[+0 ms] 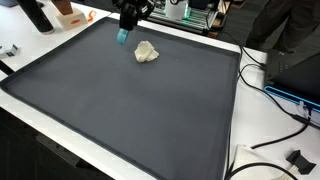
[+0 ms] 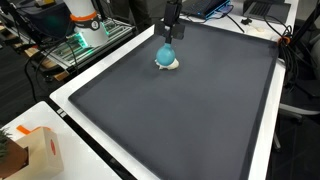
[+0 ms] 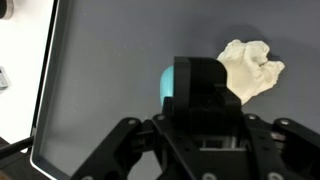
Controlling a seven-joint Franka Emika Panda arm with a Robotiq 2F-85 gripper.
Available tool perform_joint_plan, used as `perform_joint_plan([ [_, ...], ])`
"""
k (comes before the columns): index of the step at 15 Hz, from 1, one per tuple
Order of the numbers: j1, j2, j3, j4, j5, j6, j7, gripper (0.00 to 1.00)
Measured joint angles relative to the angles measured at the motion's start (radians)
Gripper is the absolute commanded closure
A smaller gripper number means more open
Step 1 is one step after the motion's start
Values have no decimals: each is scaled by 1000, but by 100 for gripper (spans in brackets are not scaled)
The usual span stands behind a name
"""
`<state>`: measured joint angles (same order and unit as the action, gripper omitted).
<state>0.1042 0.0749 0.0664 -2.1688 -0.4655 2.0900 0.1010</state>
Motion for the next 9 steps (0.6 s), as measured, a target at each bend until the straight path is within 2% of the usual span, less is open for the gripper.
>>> perform_joint_plan([
  [9, -19, -202, -10, -94, 190, 51, -344, 75],
])
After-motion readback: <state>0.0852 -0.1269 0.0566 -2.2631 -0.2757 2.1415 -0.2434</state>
